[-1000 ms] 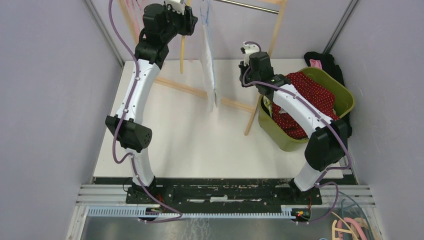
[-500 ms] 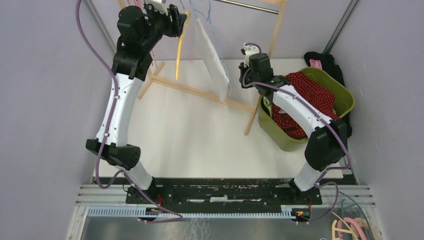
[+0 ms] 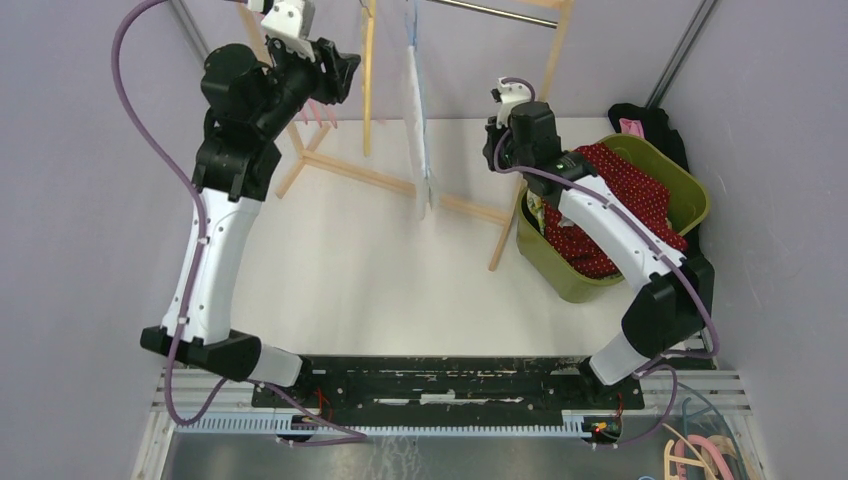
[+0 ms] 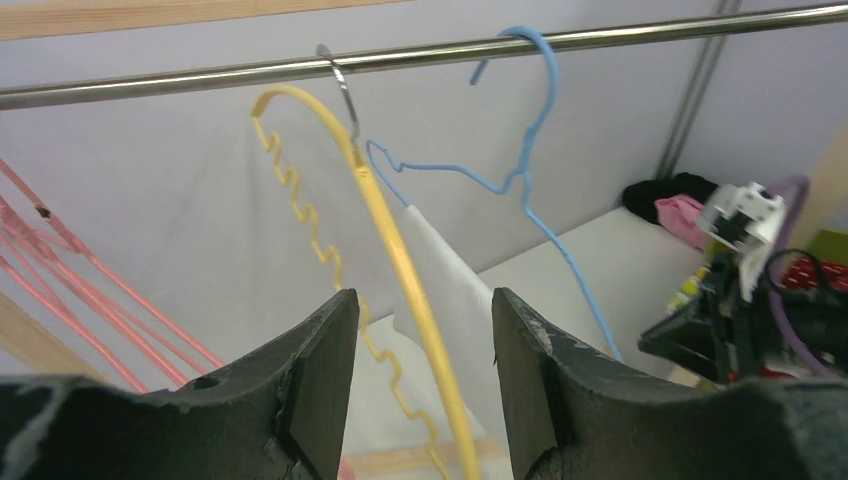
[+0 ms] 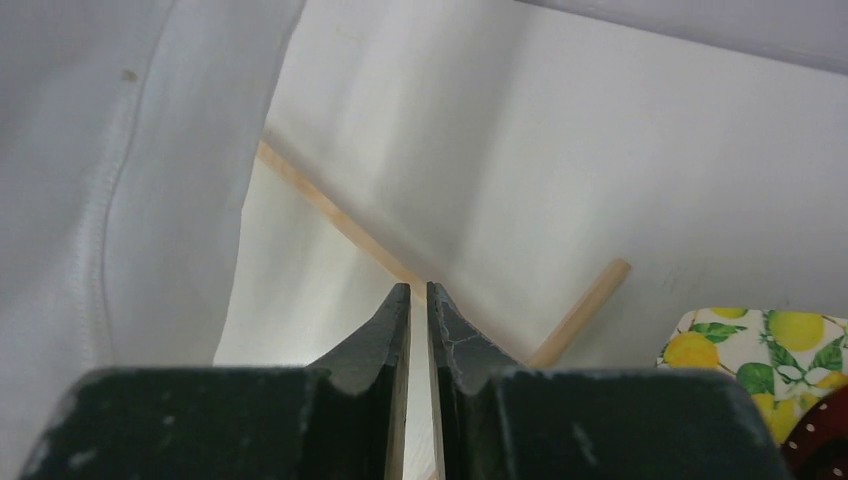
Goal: Remove the skirt from the hanger
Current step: Pick up the hanger from the clothesline.
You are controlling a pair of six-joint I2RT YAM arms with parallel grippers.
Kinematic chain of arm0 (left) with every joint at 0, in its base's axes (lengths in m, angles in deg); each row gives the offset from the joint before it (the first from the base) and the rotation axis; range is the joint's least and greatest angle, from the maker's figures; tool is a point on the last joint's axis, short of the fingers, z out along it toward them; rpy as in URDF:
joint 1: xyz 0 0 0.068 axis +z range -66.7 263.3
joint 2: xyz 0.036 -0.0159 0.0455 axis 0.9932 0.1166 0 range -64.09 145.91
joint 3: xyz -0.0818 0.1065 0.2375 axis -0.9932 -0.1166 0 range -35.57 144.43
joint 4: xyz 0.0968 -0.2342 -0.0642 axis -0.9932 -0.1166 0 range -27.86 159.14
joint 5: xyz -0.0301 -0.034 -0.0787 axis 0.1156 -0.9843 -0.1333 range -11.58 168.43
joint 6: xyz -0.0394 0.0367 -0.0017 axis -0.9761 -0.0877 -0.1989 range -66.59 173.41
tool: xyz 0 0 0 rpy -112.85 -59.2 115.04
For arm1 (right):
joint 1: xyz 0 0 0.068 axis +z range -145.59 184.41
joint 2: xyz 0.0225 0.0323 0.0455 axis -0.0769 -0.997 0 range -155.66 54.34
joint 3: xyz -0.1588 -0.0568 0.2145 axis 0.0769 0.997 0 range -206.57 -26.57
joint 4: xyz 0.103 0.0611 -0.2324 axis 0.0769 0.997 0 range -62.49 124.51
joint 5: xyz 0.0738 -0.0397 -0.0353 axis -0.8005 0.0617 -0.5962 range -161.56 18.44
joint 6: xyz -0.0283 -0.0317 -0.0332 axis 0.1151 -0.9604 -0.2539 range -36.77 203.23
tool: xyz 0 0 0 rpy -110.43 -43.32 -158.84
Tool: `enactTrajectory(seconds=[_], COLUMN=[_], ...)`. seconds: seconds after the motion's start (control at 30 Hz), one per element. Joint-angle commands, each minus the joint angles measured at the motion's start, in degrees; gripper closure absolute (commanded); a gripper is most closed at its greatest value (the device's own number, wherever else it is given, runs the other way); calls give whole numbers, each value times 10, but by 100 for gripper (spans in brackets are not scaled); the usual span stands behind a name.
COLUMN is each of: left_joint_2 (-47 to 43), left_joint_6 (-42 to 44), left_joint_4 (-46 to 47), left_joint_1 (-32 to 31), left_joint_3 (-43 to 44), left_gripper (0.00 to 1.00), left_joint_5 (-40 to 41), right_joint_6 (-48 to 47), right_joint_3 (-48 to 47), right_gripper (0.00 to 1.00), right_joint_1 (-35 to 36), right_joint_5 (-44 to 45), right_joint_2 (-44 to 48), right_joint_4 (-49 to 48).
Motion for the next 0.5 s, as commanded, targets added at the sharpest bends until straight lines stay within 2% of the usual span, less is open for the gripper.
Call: enactTrajectory(seconds=[0.0,0.07,0.23,0.47], left_joint_2=[-77,-100,-122,-67], left_joint_6=[-61,-76,-103,-127], left_joint_4=[37,48,44,43], left_joint_1=[-3,-10,-33,-94], left_joint_3=[-48,-75,-110,-94], left_gripper=[43,46,48,55], left_joint_5=[-72,-92,-79,-54], right_joint_6=[-8,-7,-8,-12], right_joint_3=[-3,-4,-22,-29], right_gripper=[84,84,82,82], right_joint_1=[7,10,18,31], right_joint_5=[2,3,6,14], right_joint_2=[31,31,28,29], right_joint_4=[-13,-10,8,22])
